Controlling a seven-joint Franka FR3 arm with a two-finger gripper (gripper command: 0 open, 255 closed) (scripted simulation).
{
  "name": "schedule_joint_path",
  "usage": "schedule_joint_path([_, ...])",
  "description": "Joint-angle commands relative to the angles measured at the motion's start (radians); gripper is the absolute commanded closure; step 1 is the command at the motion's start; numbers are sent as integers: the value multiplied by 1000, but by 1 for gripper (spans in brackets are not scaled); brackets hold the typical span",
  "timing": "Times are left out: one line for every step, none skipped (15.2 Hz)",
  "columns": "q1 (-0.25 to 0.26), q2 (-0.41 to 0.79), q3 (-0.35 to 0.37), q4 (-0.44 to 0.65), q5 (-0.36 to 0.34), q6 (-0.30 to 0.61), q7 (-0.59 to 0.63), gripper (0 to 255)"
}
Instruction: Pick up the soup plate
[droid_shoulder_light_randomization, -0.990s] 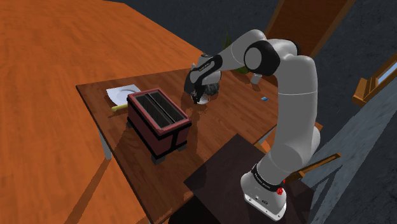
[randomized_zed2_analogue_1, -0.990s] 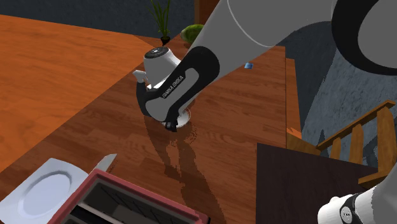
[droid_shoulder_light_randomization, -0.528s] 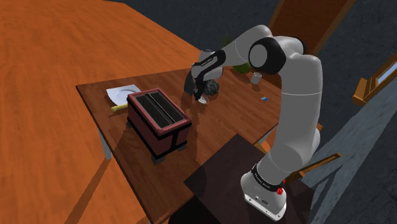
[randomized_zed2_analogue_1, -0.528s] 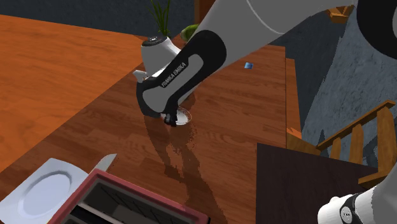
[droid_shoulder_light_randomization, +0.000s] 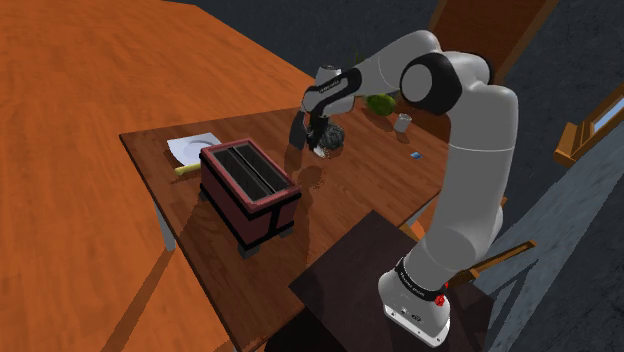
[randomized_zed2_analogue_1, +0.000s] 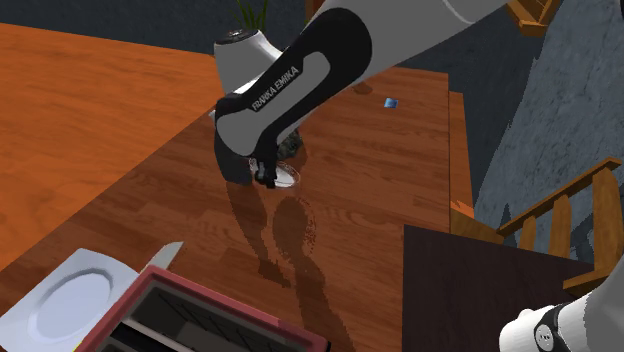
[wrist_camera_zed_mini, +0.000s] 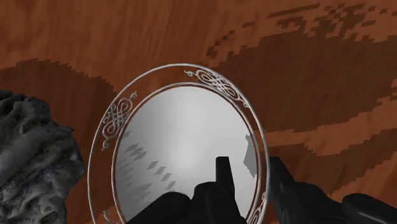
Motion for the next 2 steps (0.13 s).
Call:
schedule_joint_path([1,-12,-2,0,-3,-12,1,255])
schedule_joint_path([1,-12,-2,0,-3,-12,1,255])
